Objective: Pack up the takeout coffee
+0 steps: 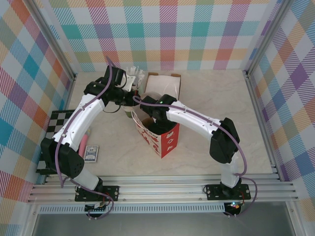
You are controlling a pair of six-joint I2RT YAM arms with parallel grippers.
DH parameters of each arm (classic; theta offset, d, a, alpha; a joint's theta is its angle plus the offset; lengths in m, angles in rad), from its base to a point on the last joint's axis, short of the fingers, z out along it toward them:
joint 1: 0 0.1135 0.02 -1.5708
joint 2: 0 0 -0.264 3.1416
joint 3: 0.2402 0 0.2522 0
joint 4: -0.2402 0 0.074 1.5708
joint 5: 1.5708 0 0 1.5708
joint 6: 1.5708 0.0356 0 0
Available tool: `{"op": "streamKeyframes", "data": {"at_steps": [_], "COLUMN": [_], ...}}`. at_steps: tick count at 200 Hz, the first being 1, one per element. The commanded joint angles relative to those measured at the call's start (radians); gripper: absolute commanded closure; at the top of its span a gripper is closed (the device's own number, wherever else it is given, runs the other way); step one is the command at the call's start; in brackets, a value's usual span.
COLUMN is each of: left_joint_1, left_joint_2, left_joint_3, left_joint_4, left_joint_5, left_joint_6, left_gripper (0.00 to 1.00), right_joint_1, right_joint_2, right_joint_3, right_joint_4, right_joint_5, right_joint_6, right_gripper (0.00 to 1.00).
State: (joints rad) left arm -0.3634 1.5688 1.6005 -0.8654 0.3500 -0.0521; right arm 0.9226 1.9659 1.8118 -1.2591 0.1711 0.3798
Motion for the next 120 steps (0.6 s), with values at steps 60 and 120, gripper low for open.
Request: {"op": "streamKeyframes", "data": {"at_steps": [60,120], "left_joint_1": [0.004,0.004], "left_joint_2": [-0.004,-0.004], "left_joint_3": [-0.004,-0.004], "left_joint_4": [-0.017,-0.019], "left_joint_5": [0.022,0.021], "left_joint_6": [0.014,0.014], "left_gripper": [1.00,1.00], "right_joint_1": [-0.005,-0.007], "right_joint_2": [-0.012,-0.009], "right_joint_3": [-0.024,-0.039], "right_joint_4": [0.012,0.014], "right_joint_5": [-0.017,-0.016], "right_joint_6": [-0.016,-0.017], "right_gripper": [0.43,0.43]}}
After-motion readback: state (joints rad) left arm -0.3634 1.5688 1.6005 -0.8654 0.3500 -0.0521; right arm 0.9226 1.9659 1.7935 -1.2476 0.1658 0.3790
